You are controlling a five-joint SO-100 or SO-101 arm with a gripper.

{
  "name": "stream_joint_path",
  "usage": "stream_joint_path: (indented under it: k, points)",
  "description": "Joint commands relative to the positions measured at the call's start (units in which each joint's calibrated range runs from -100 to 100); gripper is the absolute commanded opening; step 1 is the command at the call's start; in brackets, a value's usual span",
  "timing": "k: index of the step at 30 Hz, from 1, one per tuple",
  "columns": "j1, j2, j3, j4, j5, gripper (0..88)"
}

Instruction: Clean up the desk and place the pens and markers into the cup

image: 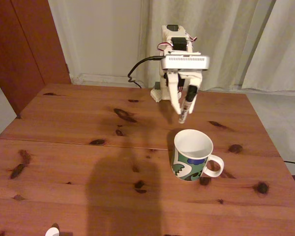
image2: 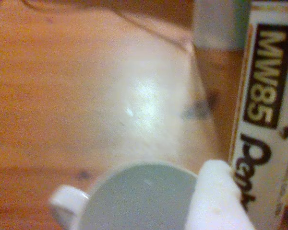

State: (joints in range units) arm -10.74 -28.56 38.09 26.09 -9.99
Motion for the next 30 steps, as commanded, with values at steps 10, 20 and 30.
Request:
stream_joint_path:
  k: [10,20,30]
  points:
    - [-3.29,6.34,-2.02,-18.82,-0.17,0.8]
    - [-3.05,14.45,-5.45,-19.51,-1.64,0.8]
    - [-2.81,14.95,-4.55,-19.51,-4.52,5.1]
